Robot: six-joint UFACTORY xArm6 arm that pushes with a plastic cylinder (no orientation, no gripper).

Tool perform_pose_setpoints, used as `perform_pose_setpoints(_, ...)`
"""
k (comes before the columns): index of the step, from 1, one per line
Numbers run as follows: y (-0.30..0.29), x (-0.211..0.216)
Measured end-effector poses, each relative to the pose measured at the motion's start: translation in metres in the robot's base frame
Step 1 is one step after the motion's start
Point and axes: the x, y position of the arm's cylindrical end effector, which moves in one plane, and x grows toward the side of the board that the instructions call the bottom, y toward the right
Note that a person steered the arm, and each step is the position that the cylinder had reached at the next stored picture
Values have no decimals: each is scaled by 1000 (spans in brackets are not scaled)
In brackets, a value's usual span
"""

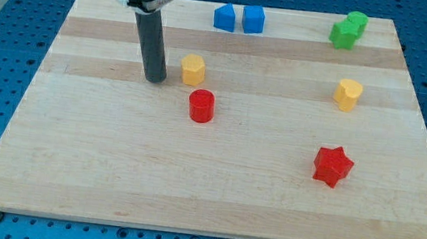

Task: Push the yellow hexagon into the yellow heart

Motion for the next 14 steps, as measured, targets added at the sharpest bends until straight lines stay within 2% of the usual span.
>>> perform_pose_setpoints(2, 54, -8)
perform_pose_setpoints(3, 71, -31)
perform_pose_setpoints(4, 91, -34)
perform_pose_setpoints(6, 138, 11)
perform_pose_setpoints(8, 207, 21)
perform_pose_setpoints(9, 213, 30)
perform_pose_setpoints(11, 213, 75)
perform_pose_setpoints(14, 246, 69)
